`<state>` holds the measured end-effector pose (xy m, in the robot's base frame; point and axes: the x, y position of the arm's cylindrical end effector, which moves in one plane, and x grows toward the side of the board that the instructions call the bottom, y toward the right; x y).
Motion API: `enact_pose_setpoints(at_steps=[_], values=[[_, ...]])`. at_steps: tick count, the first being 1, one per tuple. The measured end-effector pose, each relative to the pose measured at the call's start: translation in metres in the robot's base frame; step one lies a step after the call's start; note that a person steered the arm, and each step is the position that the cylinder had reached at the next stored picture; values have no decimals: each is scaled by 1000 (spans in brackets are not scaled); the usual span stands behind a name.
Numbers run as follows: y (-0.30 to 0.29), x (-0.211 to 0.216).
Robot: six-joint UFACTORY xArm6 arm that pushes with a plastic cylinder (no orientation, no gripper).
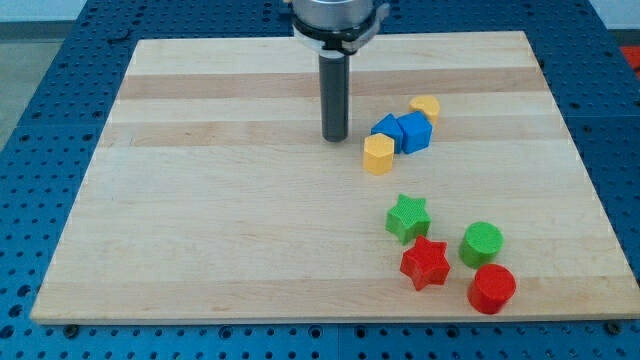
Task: Slide the line of blocks right a bit
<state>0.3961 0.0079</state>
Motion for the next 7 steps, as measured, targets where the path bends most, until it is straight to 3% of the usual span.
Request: enact_pose_setpoints(at_steps=[4, 7], values=[[43, 15], [21, -56]])
